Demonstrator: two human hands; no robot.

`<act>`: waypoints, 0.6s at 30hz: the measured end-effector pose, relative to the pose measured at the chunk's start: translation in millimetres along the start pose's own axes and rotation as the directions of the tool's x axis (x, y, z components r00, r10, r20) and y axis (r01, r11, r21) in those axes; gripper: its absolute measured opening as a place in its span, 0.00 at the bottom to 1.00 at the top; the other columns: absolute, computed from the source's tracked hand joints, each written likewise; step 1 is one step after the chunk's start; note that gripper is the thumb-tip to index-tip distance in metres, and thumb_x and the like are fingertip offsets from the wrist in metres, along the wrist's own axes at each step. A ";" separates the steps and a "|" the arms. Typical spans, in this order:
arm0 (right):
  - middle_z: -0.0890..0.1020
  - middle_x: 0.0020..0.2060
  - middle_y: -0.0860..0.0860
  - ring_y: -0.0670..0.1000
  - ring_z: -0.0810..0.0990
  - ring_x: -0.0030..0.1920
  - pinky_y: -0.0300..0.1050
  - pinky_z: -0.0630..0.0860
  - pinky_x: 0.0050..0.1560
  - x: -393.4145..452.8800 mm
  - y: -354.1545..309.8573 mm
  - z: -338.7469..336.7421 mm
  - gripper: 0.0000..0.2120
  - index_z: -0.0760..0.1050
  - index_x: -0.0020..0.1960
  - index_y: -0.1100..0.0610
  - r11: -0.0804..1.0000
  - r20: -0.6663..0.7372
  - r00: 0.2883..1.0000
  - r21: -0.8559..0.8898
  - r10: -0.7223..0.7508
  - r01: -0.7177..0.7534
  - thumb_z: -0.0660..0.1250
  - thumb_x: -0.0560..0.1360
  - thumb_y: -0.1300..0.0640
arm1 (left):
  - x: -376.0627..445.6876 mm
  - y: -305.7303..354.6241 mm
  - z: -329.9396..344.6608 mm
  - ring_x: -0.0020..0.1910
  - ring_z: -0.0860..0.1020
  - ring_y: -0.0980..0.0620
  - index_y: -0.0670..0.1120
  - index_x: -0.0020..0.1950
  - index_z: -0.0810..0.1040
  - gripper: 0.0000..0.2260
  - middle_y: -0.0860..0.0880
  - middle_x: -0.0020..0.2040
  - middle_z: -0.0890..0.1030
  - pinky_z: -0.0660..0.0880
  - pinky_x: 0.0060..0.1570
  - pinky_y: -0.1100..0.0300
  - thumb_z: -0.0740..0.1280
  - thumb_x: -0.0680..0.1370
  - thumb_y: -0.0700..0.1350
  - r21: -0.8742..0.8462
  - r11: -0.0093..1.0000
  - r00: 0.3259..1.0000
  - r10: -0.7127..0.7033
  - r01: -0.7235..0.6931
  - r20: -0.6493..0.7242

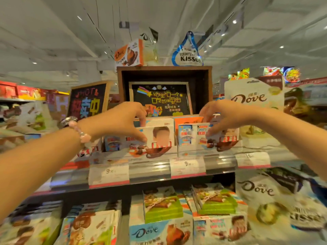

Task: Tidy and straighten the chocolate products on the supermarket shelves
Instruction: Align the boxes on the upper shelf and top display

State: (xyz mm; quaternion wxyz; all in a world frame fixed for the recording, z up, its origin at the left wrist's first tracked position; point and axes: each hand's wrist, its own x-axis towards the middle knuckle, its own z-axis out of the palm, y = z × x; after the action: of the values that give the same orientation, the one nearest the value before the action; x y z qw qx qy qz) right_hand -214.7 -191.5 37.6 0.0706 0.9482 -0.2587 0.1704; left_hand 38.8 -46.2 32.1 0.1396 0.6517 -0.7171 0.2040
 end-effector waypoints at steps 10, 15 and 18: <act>0.81 0.47 0.45 0.46 0.81 0.46 0.35 0.79 0.35 -8.5 7.3 -23.0 0.08 0.77 0.50 0.53 0.942 -0.075 0.997 0.333 -0.015 0.039 0.70 0.72 0.54 | -15.0 11.8 -25.7 0.41 0.81 0.49 0.45 0.41 0.76 0.11 0.47 0.40 0.82 0.78 0.43 0.47 0.75 0.68 0.48 -0.132 0.989 0.995 -0.072 0.062 -0.075; 0.84 0.41 0.46 0.42 0.83 0.38 0.32 0.75 0.27 -4.8 1.9 -41.4 0.05 0.78 0.47 0.54 0.848 -0.336 0.940 0.513 0.056 0.133 0.70 0.72 0.55 | -29.1 5.4 -52.1 0.39 0.83 0.53 0.47 0.45 0.77 0.06 0.49 0.41 0.84 0.80 0.38 0.53 0.72 0.72 0.43 -0.313 0.943 0.957 -0.184 0.108 -0.224; 0.85 0.37 0.44 0.42 0.83 0.36 0.33 0.76 0.25 5.0 -15.3 -45.1 0.04 0.79 0.45 0.51 0.797 -0.439 0.892 0.575 0.110 0.185 0.71 0.71 0.53 | -46.2 -5.5 -72.2 0.38 0.82 0.57 0.51 0.47 0.79 0.06 0.54 0.41 0.84 0.79 0.33 0.63 0.70 0.73 0.40 -0.326 0.938 0.944 -0.208 0.118 -0.257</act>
State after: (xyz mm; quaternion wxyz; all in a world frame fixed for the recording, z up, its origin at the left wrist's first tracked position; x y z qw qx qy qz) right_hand -215.7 -170.8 80.7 -0.1733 0.8597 -0.1478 0.4572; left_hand 44.7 28.3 74.6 0.3584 0.6430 -0.6550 0.1706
